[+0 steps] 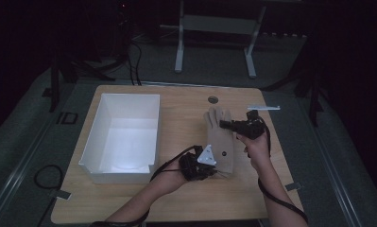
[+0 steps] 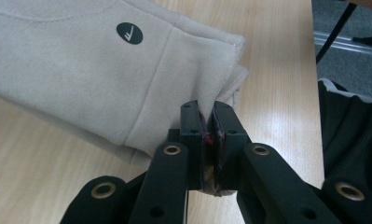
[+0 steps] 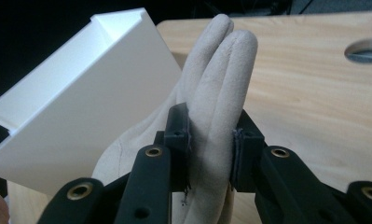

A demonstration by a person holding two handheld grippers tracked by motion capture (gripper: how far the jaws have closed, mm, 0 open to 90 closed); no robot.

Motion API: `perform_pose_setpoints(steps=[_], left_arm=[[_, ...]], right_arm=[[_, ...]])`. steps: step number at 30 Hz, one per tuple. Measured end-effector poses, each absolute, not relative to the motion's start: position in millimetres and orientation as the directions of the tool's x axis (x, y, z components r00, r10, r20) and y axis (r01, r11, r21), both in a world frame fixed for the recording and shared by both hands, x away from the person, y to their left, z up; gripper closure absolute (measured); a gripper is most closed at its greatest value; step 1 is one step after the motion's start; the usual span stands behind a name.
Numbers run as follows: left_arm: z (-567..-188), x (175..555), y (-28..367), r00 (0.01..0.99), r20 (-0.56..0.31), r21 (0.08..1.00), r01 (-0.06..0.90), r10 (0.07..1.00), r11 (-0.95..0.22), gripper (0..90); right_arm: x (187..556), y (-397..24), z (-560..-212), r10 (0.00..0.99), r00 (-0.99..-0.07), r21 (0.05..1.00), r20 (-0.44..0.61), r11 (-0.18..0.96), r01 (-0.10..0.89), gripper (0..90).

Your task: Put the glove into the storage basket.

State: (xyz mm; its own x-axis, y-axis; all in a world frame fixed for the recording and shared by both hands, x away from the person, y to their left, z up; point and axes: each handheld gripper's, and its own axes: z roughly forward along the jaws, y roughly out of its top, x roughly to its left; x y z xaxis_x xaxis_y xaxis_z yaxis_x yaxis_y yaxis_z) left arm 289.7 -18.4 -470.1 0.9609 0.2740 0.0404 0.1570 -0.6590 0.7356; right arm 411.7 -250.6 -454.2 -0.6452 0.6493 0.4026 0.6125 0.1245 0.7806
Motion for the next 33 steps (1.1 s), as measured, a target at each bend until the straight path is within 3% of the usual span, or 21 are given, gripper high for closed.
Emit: perform_pose_setpoints(steps=[8,17,33], left_arm=[[-440.7,292.5,-5.0,0.96,0.04,0.744,0.157,0.278,-0.65,85.0],[-399.1,284.5,32.6,0.94,0.12,0.729,0.134,0.319,-0.671,85.0],[-392.9,276.1,105.4,0.9,0.122,0.739,0.2,0.419,-0.643,85.1]], right_arm=[[413.1,-243.6,-426.5,0.647,-0.655,0.801,0.391,0.112,0.588,73.0],[414.6,-212.2,-386.1,0.602,-0.702,0.831,0.381,0.111,0.545,73.1],[429.0,-124.6,-371.3,0.538,-0.758,0.834,0.368,0.17,0.525,73.0]])
